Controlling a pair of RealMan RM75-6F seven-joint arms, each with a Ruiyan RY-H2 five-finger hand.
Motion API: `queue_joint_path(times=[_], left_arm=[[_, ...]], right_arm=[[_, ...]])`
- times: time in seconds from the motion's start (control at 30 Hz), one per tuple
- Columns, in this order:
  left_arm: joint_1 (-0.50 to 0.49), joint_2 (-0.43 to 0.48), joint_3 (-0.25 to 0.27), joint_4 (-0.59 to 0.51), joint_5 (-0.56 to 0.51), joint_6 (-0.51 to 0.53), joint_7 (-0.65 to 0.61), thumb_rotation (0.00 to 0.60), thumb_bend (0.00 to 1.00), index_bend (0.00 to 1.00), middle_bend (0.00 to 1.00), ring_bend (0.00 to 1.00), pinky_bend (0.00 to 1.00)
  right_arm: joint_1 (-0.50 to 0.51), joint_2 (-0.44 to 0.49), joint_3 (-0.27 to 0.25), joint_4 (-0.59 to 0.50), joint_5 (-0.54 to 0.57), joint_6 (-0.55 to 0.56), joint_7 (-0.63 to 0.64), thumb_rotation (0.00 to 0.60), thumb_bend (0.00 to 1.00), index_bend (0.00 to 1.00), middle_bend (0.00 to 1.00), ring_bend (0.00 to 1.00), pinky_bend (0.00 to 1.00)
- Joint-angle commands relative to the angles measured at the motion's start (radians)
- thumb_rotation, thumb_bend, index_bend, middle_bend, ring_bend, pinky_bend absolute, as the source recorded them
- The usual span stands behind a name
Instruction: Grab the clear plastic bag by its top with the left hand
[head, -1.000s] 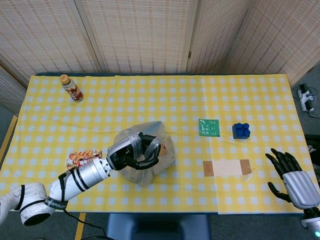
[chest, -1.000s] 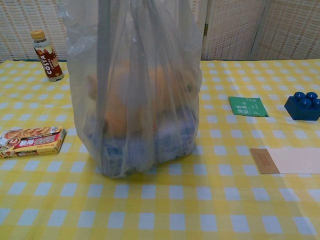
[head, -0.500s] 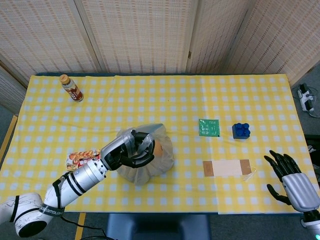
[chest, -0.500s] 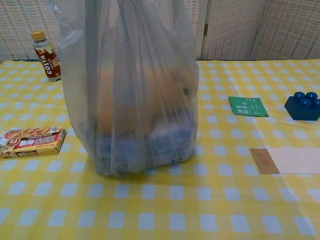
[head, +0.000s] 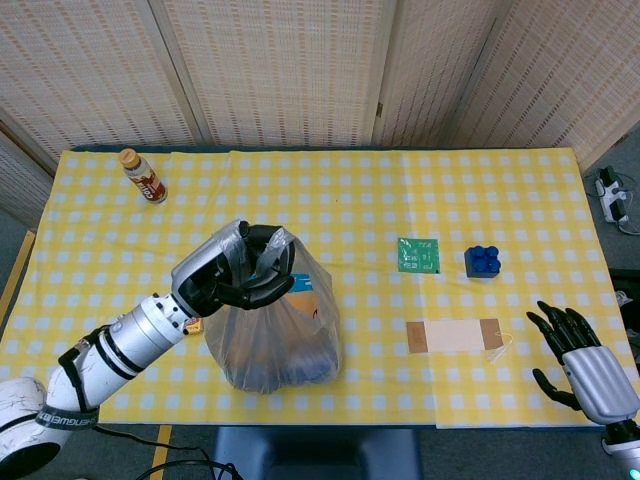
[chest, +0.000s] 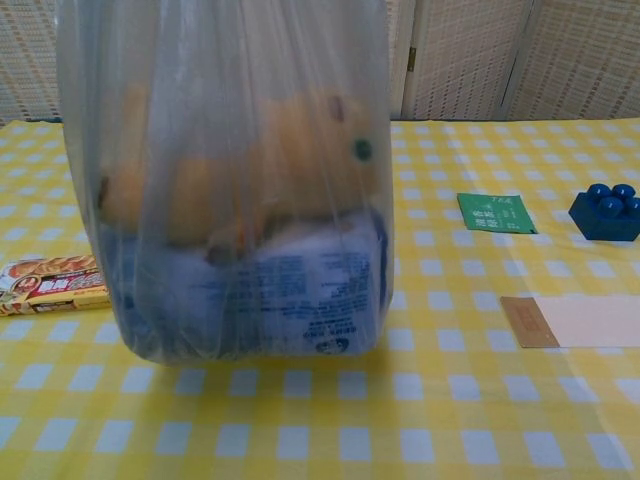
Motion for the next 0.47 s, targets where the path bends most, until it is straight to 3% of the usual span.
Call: queue_joint_path(times=[0.03,0.2,0.47], left_arm=[[-0.007,0.120,-0.122,-0.016,-0.069,-0.051,-0.055,0.600,0.72,0.80,1.00,0.99,1.00],[-0.001,0.173,-0.175,-0.028,-0.133,-0.093,-0.043,0.600,0.72,0.80,1.00,0.99,1.00],[0.025,0.152,-0.186,-0.039,-0.163,-0.125,0.028,0.600,0.72,0.80,1.00,1.00,1.00]], right_arm=[[0.003,-0.002,0.001,-0.003,0.002,-0.006,-0.006,0.600,0.41,0.00,0.00,0.00,0.00],[0.002,-0.003,0.001,-0.008,0.002,-0.003,-0.013,0.600,0.41,0.00,0.00,0.00,0.00],[0.016,-0.006,0.002,-0.011,-0.004,-0.020,-0.013,0.600,0.41,0.00,0.00,0.00,0.00]])
